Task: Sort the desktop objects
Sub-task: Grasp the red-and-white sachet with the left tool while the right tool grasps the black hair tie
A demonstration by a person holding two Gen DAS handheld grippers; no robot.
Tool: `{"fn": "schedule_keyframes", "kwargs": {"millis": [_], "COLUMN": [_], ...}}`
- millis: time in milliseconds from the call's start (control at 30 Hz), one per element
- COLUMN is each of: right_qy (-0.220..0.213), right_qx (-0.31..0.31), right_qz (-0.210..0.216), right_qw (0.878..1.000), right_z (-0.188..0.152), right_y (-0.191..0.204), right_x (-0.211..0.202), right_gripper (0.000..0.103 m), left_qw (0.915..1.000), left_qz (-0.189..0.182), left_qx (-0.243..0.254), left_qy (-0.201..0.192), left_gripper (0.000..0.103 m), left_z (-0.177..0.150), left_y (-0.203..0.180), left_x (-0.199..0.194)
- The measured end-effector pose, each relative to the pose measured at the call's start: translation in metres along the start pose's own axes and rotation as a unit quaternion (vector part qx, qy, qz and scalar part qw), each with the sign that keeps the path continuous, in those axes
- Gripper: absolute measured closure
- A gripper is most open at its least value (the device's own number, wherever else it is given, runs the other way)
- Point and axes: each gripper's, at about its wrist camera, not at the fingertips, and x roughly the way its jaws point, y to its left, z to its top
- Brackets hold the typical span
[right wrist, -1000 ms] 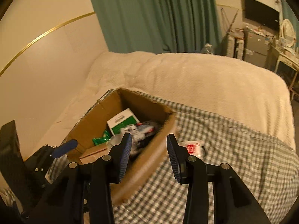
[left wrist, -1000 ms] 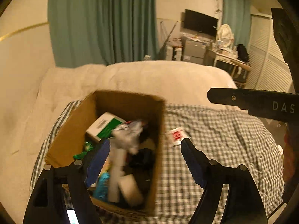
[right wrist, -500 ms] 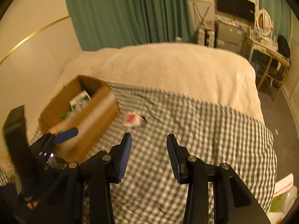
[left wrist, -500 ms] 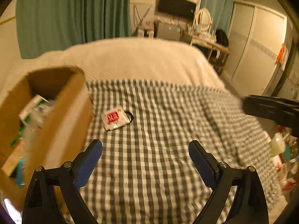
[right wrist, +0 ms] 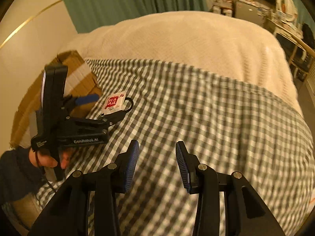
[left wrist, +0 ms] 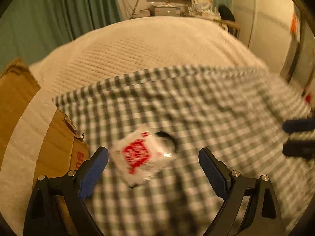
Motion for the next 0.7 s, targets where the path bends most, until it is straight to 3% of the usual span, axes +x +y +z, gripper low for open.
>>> {"fn": "schedule_keyframes", "kwargs": {"millis": [100, 333, 433, 567, 700], "right_qy": [0.012, 0.016, 0.016, 0.032, 0.045], "right_qx": [0.013, 0.058, 0.078, 0.101, 0.156], "right_qz": [0.016, 0.038, 0.046, 0.061, 0.093], "right_qw": [1.000, 0.998, 0.996, 0.992, 0.982], "right_z": [0.011, 0.037, 0.045, 0.054, 0.057], "right_y": [0.006, 0.016, 0.016, 0.017, 0.011], "right_x": [0.028, 0.081, 0.096, 0.123, 0.143], "right_gripper": [0.064, 0.064, 0.064, 0.064, 0.066], "left_qw": [0.9997, 0.9997, 0.9983, 0.9962, 0.9954], "left_qz": [0.015, -0.019, -0.050, -0.066, -0.072], "left_qx": [0.021, 0.015, -0.010, -0.049, -0.058], "left_qy": [-0.003, 0.001, 0.029, 0.028, 0.027], "left_gripper": [0.007, 0.007, 0.007, 0.007, 0.007], "left_z": [-0.005, -0.009, -0.017, -0.013, -0.011], "left_y": [0.015, 0.032, 0.034, 0.040, 0.040], "left_x": [0.007, 0.017, 0.032, 0.035, 0.036]}}
